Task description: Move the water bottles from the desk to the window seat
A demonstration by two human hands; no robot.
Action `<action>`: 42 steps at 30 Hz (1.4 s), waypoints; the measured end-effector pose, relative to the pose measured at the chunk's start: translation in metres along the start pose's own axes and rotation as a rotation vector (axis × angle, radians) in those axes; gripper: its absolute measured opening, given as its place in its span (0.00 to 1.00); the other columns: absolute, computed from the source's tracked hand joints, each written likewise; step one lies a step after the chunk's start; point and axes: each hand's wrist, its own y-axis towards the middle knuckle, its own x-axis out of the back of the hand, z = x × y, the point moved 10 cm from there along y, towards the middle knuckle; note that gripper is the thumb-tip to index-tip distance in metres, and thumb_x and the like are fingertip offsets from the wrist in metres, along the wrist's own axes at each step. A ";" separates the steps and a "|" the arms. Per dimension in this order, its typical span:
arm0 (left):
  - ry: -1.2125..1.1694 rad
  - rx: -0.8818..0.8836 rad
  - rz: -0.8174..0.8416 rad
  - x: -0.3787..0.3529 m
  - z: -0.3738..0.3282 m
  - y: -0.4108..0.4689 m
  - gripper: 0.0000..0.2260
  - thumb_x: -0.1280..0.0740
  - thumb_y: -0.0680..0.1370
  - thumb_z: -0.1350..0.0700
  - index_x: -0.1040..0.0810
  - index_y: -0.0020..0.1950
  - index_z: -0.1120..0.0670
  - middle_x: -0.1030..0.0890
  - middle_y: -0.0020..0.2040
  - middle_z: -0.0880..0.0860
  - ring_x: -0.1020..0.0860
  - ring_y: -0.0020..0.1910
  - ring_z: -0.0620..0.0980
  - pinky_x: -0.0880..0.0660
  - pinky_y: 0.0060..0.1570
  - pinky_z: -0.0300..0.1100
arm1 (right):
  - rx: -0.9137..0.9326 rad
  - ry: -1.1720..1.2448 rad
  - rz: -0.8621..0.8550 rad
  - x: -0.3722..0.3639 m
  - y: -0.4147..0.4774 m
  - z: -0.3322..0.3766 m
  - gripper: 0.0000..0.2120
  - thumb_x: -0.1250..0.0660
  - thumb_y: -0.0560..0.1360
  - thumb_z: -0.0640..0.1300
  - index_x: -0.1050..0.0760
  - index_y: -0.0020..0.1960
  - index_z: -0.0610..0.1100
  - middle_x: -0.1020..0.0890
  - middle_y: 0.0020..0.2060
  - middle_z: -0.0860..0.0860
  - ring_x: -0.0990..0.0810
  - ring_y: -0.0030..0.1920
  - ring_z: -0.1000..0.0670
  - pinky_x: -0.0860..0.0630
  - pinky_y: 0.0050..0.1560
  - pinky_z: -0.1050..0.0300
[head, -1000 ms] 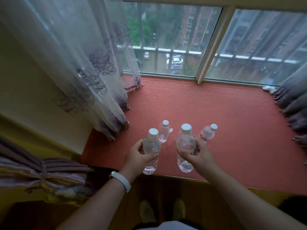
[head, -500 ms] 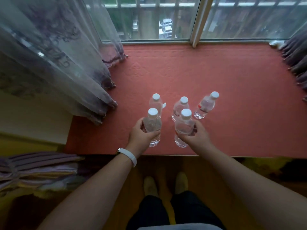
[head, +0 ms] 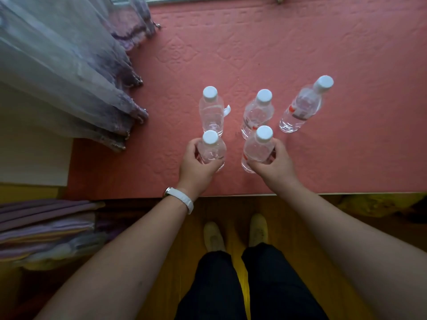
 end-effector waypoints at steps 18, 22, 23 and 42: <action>0.143 0.167 0.154 0.020 -0.019 -0.025 0.38 0.21 0.69 0.57 0.37 0.73 0.52 0.28 0.68 0.52 0.28 0.65 0.50 0.29 0.65 0.48 | -0.103 -0.180 0.034 0.022 -0.031 0.012 0.29 0.24 0.70 0.45 0.30 0.67 0.46 0.24 0.58 0.52 0.26 0.59 0.53 0.30 0.62 0.57; 0.210 0.211 0.159 0.042 -0.050 -0.049 0.33 0.23 0.72 0.50 0.34 0.72 0.52 0.27 0.68 0.55 0.26 0.64 0.52 0.27 0.65 0.52 | -0.140 -0.215 0.033 0.044 -0.045 0.047 0.26 0.27 0.73 0.45 0.31 0.68 0.42 0.24 0.59 0.47 0.24 0.59 0.48 0.26 0.63 0.48; 0.233 0.209 0.179 0.047 -0.062 -0.055 0.30 0.24 0.72 0.49 0.32 0.71 0.53 0.26 0.66 0.54 0.25 0.63 0.51 0.26 0.62 0.49 | -0.141 -0.222 0.031 0.051 -0.049 0.058 0.25 0.28 0.74 0.44 0.30 0.68 0.42 0.23 0.58 0.46 0.23 0.57 0.47 0.26 0.62 0.49; 1.036 -0.560 0.539 0.019 -0.263 -0.107 0.22 0.37 0.76 0.44 0.27 0.69 0.47 0.26 0.67 0.48 0.29 0.67 0.52 0.29 0.64 0.48 | -0.115 -0.771 -0.223 0.169 -0.164 0.213 0.20 0.42 0.78 0.55 0.26 0.65 0.47 0.24 0.63 0.49 0.26 0.63 0.46 0.28 0.62 0.49</action>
